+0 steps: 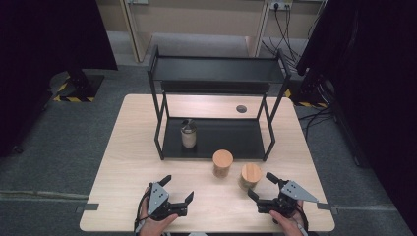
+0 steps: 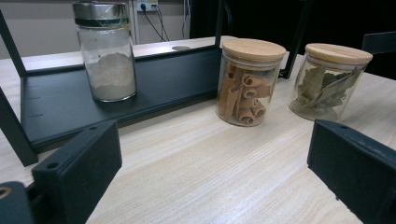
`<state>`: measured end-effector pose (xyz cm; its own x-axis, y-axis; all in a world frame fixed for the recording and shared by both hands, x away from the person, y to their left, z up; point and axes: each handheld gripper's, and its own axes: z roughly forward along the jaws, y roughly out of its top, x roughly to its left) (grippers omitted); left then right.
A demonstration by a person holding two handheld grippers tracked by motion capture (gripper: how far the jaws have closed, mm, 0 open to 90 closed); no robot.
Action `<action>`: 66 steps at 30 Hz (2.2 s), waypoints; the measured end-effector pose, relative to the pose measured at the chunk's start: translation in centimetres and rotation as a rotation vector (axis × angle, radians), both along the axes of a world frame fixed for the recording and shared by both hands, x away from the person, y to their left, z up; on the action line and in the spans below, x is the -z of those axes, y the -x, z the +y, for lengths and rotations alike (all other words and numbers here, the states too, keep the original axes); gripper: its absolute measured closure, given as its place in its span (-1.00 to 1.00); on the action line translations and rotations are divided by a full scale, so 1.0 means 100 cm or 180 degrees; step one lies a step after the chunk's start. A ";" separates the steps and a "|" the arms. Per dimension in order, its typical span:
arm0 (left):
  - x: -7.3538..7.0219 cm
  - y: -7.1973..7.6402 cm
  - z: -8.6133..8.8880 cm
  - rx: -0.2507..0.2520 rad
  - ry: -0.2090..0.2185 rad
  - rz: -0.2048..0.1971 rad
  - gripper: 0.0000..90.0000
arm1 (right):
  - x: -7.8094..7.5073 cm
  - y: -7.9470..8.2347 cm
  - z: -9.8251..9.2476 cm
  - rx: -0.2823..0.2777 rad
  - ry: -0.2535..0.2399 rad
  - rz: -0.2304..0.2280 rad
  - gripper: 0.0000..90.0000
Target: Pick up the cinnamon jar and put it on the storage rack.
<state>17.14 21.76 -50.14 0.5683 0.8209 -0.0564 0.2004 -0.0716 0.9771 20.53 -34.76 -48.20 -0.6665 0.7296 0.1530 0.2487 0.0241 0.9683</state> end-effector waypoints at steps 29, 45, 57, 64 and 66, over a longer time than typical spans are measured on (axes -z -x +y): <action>0.001 -0.001 -0.001 0.0008 -0.0030 0.0022 -0.95 | -0.043 -0.012 0.046 -0.0057 0.0265 -0.0085 -0.95; 0.001 0.000 0.001 0.0008 -0.0009 -0.0009 -0.95 | -0.074 -0.031 0.124 0.0333 0.0575 0.0258 -0.92; 0.001 0.001 0.002 0.0008 -0.0001 -0.0011 -0.95 | -0.078 -0.046 0.169 0.0581 0.0765 0.0478 -0.87; 0.000 0.002 0.002 0.0012 0.0005 -0.0023 -0.95 | -0.077 -0.053 0.185 0.0739 0.0890 0.0525 -0.86; 0.000 0.002 0.002 0.0024 -0.0002 -0.0025 -0.95 | -0.076 -0.053 0.188 0.0782 0.0936 0.0504 -0.85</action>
<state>16.97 21.96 -50.16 0.5748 0.8167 -0.0514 0.1921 -0.0736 0.9786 25.82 -15.93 -40.58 -0.4519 0.8921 0.0008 0.4268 0.2154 0.8783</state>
